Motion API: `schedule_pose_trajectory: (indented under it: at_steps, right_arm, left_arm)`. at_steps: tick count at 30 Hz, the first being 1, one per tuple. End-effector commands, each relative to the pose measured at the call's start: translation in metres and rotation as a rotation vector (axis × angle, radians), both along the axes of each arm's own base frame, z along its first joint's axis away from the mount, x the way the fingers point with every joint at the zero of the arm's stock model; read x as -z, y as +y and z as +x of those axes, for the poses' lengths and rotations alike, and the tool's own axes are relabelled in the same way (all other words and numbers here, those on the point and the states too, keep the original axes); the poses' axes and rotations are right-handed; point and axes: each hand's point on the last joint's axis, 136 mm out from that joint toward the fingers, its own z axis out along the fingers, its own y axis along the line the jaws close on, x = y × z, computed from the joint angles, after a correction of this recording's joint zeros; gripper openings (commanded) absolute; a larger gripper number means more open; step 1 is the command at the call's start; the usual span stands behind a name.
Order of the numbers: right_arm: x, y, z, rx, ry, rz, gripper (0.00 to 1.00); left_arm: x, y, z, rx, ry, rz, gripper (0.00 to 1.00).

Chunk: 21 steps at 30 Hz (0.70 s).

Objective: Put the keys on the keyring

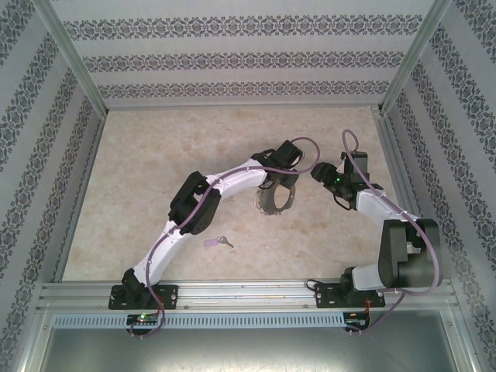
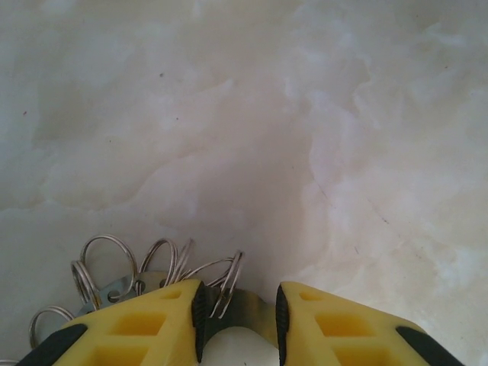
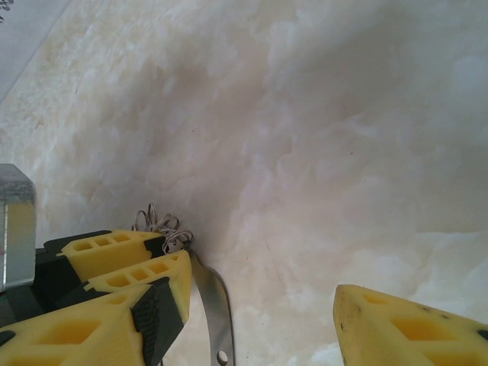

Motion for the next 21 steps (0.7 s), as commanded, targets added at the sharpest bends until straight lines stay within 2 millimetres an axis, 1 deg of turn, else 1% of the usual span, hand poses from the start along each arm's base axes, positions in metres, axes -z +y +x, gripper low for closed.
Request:
schedule_pose_trajectory:
  at_steps: [1,5,14,19,21]
  right_arm:
    - [-0.0108,-0.0013,0.0033,-0.006,-0.045,0.006,0.63]
    - [-0.0127,-0.0006,0.0031,-0.010,-0.051,0.007,0.63]
    - [-0.0119,-0.0003,0.0029,-0.012,-0.051,0.007,0.63]
    - [-0.0124,-0.0004,0.0032,-0.015,-0.053,0.004,0.64]
    - [-0.0129,-0.0015,0.0032,-0.012,-0.055,-0.002,0.70]
  left_arm:
    - [0.0032,-0.0066,0.0040,0.009,-0.033,0.018,0.31]
    - [0.0051,-0.0052,0.0059,0.004,-0.041,0.029,0.30]
    - [0.0048,-0.0037,0.0100,-0.004,-0.062,0.040,0.21]
    - [0.0014,-0.0046,0.0118,0.004,-0.080,0.042,0.10]
    - [-0.0022,-0.0053,0.0119,0.015,-0.087,0.041,0.04]
